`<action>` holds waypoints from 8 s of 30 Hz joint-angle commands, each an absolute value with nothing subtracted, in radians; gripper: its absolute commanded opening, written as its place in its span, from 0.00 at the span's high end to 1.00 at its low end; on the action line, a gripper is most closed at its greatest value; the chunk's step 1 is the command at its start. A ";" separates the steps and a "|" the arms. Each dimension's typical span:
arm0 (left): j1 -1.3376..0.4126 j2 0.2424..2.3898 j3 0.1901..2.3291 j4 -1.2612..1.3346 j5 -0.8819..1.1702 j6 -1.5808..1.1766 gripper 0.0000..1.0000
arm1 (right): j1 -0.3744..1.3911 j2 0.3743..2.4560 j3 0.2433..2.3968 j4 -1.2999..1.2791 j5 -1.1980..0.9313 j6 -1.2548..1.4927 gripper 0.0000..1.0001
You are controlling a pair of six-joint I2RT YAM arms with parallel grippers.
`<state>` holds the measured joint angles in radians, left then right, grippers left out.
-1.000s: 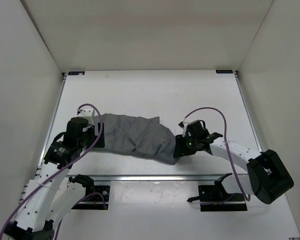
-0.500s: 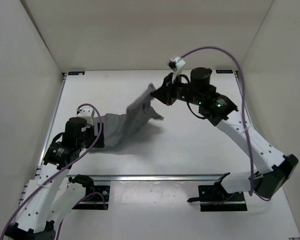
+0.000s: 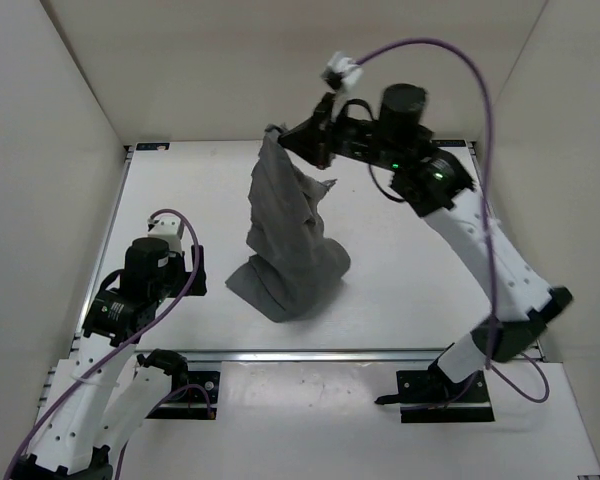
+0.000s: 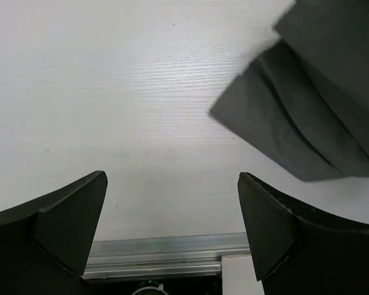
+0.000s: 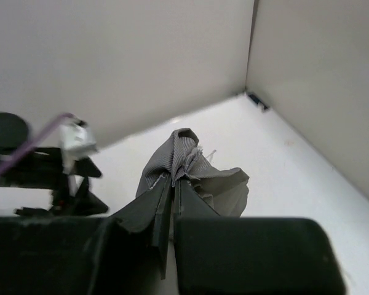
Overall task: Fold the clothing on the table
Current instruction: Flatten the skirt out
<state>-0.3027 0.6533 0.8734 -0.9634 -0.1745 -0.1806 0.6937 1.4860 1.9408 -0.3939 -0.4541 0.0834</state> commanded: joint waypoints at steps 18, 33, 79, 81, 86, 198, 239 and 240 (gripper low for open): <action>-0.310 0.872 0.928 -0.818 0.098 -0.176 0.39 | 0.474 1.635 1.379 -0.389 -0.339 0.182 0.56; -0.561 1.730 1.406 -0.376 0.181 -0.029 0.17 | 0.299 1.373 0.954 -0.243 -0.282 0.357 0.60; -0.543 1.610 2.045 -0.847 0.278 -0.021 1.00 | 0.069 1.006 0.500 0.325 -0.730 0.393 0.63; -0.474 1.456 1.929 -0.802 0.301 -0.076 1.00 | 0.068 1.022 0.502 0.342 -0.741 0.380 0.60; -0.284 1.163 1.585 -0.764 0.329 -0.193 1.00 | 0.124 1.097 0.538 0.439 -0.793 0.400 0.57; -0.221 0.864 0.614 -0.690 0.224 -0.413 1.00 | 0.592 2.459 2.121 -0.629 -0.693 -0.379 0.61; -0.186 0.998 1.310 -0.194 0.095 -0.313 1.00 | 0.069 1.237 1.347 0.253 -1.081 0.161 1.00; -0.173 1.012 1.298 -0.163 0.106 -0.314 1.00 | 0.072 1.279 1.362 0.244 -1.080 0.150 1.00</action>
